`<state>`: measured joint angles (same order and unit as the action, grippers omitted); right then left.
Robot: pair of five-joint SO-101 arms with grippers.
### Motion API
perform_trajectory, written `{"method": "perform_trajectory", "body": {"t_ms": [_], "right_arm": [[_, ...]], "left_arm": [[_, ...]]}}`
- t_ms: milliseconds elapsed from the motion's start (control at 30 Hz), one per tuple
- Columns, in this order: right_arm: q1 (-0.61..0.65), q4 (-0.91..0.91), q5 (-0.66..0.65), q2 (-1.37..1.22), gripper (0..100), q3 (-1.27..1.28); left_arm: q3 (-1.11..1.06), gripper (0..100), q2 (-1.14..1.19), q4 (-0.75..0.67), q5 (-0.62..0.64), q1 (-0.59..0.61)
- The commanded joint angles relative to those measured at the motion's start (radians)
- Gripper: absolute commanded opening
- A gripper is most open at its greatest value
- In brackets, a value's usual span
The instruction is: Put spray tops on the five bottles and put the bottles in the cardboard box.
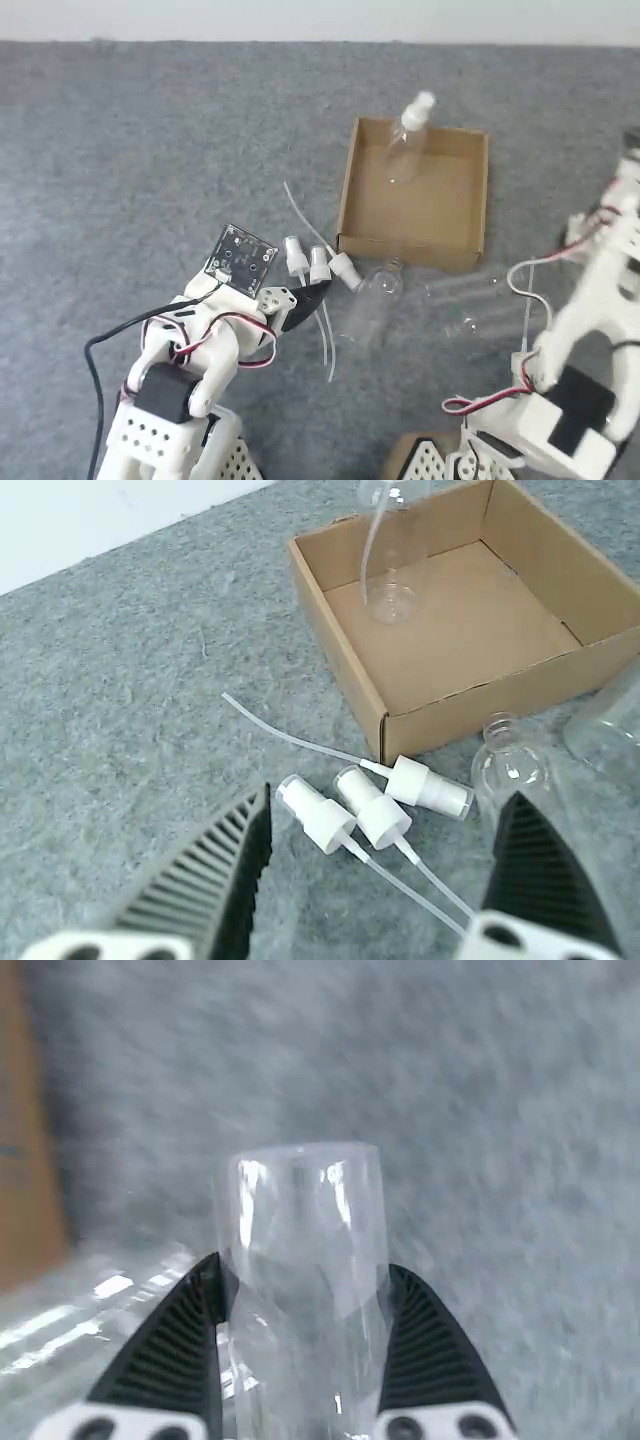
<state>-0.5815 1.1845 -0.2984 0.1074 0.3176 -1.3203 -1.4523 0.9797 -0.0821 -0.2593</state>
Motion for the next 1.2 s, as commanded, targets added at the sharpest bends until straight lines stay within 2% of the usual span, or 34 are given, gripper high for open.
{"method": "perform_trajectory", "body": {"t_ms": [0,233,400,567,667,800,900,967,1033,1167], "right_arm": [[-0.093,-0.054,-0.014,0.085,0.6,0.052],[-0.252,-0.196,0.014,0.094,0.9,0.18],[-0.291,-0.32,0.256,0.025,1.1,0.293],[-0.226,-0.383,0.367,-0.064,1.5,0.292],[-0.137,-0.358,0.417,-0.07,8.6,0.285],[-0.044,-0.297,0.456,-0.068,27.8,0.282],[-0.041,-0.257,0.423,-0.065,42.6,0.281],[-0.048,-0.222,0.338,-0.061,48.6,0.269],[-0.051,-0.162,0.21,-0.033,49.1,0.239],[-0.051,-0.007,-0.118,0.082,43.2,0.135]], "left_arm": [[0.01,33,-0.018,-0.023,-0.006,-0.002],[0.01,33,-0.018,-0.021,-0.005,-0.002],[0.01,33,-0.018,-0.021,-0.005,-0.002],[0.01,33,-0.018,-0.02,-0.005,-0.002],[0.01,33,-0.018,-0.02,-0.005,-0.002],[0.01,33,-0.018,-0.018,-0.005,-0.002],[0.01,33,-0.018,-0.018,-0.005,-0.002],[0.01,33,-0.018,-0.02,-0.005,-0.002],[0.01,33,-0.018,-0.02,-0.005,-0.002],[0.01,33,-0.018,-0.02,-0.005,-0.002]]}}
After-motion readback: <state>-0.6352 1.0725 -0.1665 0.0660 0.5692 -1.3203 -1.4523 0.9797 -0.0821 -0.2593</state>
